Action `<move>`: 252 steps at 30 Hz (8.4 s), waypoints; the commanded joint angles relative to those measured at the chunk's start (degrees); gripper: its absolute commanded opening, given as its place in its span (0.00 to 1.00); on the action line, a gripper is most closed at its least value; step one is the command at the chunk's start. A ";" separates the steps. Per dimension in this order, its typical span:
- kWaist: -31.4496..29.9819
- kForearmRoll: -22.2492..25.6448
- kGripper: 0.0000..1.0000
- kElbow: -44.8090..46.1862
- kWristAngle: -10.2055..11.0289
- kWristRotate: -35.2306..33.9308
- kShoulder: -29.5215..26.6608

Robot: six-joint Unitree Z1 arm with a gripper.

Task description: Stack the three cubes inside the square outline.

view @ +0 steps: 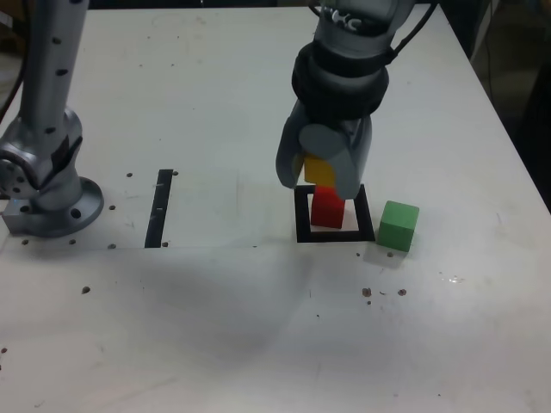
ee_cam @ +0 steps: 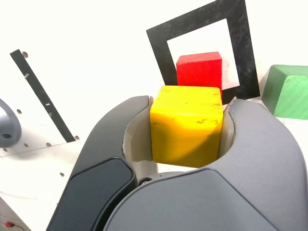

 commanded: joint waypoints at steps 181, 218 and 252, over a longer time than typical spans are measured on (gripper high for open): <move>-1.06 -3.60 0.03 -17.49 3.54 9.61 12.24; 0.90 1.68 0.03 -2.85 1.48 3.83 -3.31; 2.39 0.60 0.94 1.33 0.91 5.43 -4.58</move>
